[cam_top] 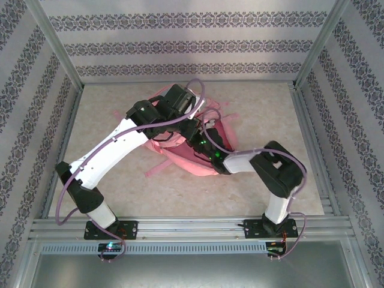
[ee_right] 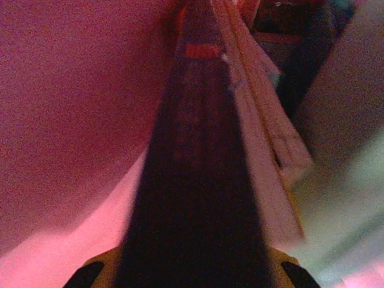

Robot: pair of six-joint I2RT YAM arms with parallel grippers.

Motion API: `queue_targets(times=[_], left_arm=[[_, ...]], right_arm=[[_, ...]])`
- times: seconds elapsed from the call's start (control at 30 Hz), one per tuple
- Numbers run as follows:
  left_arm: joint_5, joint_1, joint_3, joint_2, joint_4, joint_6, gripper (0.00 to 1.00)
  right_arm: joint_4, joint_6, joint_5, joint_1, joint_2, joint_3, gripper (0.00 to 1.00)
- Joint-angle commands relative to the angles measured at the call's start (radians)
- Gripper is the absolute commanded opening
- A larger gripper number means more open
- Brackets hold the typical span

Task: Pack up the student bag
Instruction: Place the book in the student bag.

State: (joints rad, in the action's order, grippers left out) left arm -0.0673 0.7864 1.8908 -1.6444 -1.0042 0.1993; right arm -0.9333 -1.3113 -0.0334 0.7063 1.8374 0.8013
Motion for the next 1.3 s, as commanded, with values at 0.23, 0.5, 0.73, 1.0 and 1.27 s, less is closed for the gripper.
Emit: queue_targets(times=[0.23,0.5,0.73,1.0,1.27], left_arm=[[-0.053,-0.029,0.063,0.005,0.086,0.038,0.0],[-0.087,-0.06,0.007,0.023,0.148,0.073,0.0],[-0.106,-0.064,-0.067,0.047,0.188,0.103,0.0],[-0.15,-0.059,-0.246,0.072,0.291,0.164,0.0],[-0.22,0.003,-0.359,-0.029,0.426,0.218,0.0]], right_arm=[[-0.132,0.116,-0.023,0.005,0.02,0.051,0.59],[-0.072,0.192,0.019,0.001,-0.265,-0.248,0.77],[0.084,0.232,0.026,-0.008,-0.519,-0.418,0.79],[0.572,0.284,0.202,-0.048,-1.124,-0.639,0.57],[1.193,0.35,0.292,-0.117,-1.778,-0.648,0.46]])
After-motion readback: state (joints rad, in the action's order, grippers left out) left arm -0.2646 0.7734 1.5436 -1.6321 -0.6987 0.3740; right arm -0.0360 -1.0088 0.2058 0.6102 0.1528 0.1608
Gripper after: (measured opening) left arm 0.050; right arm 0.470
